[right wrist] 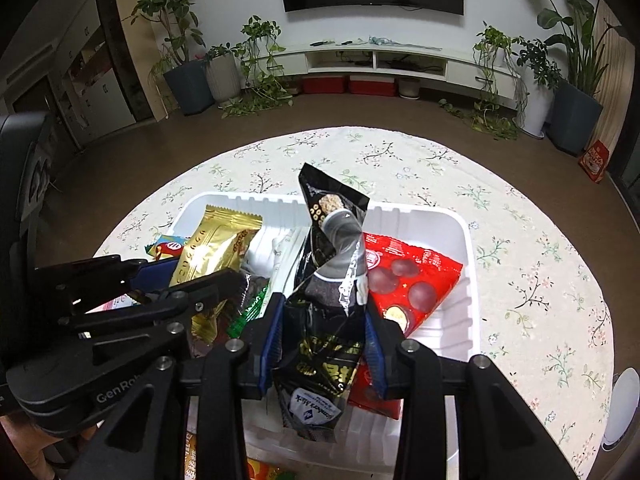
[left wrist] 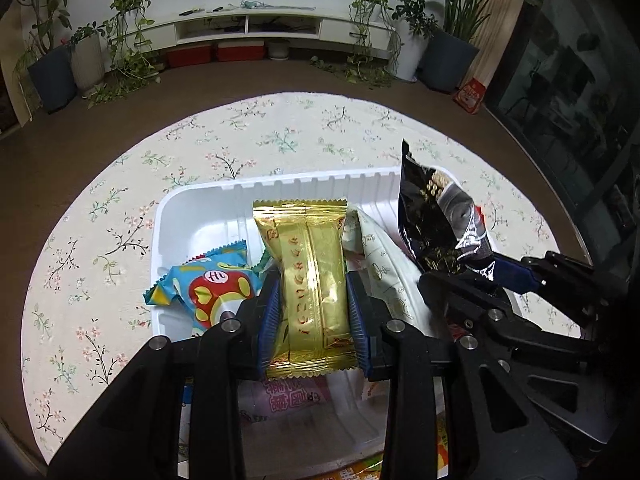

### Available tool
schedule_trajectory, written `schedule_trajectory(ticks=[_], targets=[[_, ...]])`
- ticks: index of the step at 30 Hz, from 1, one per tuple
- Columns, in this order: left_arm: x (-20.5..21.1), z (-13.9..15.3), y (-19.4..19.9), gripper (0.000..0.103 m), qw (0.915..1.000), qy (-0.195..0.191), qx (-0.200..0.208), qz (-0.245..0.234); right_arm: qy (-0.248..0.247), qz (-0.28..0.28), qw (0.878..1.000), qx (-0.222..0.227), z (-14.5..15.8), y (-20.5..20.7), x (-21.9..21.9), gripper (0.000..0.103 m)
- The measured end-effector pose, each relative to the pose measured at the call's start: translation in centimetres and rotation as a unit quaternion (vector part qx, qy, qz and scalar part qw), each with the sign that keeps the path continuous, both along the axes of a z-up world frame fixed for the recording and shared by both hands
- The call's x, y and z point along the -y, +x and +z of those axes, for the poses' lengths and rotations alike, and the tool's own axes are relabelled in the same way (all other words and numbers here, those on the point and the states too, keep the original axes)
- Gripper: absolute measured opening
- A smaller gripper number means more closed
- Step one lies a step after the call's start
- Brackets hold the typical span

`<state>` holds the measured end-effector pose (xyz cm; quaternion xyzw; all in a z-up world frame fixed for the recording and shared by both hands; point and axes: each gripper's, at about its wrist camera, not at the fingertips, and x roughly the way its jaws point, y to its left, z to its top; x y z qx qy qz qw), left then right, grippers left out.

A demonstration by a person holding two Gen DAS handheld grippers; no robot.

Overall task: Organize snacks
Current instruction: 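Carry the gold bar and black bag into the white tray and release both, then move both tools back over the remaining snacks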

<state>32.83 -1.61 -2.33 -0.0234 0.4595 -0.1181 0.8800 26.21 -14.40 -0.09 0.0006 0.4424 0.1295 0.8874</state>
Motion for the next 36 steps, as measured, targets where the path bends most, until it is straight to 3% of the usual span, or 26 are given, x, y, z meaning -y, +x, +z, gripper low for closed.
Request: schedule_trajectory(ticks=[4,9,13,19,23,28,32,36], targets=[[-0.3,0.7,-0.5,0.05,0.9999,-0.005,0.008,0.01,0.0,-0.003,1.0,0.006,0.5,0.0,0.4,0.041],[-0.3,1.5,-0.8,0.052,0.9997,-0.011,0.016,0.011,0.01,-0.007,1.0,0.013,0.9,-0.3,0.8,0.042],[-0.6,2.3,-1.4,0.063,0.9996,-0.014,0.023,0.013,0.018,-0.005,0.999,0.026,1.6,-1.2,0.9,0.046],[-0.3,3.3,-3.0,0.069,0.9994,-0.011,0.031,0.008,0.029,-0.008,0.999,0.037,2.1,-2.4,1.5,0.05],[-0.4,4.0,-4.5,0.084,0.9992,-0.012,0.036,0.007,0.04,-0.01,0.998,0.043,2.4,-3.5,2.0,0.05],[-0.9,5.7,-8.3,0.096,0.998,0.005,0.062,-0.004,0.08,-0.014,0.995,0.053,2.6,-6.2,3.4,0.064],[-1.8,6.4,-13.0,0.101,0.9943,0.029,0.099,-0.024,0.113,-0.025,0.992,0.043,2.0,-9.5,4.7,0.065],[-2.7,4.8,-17.6,0.101,0.9946,0.043,0.081,-0.049,0.133,-0.038,0.99,0.025,1.0,-12.8,5.5,0.066]])
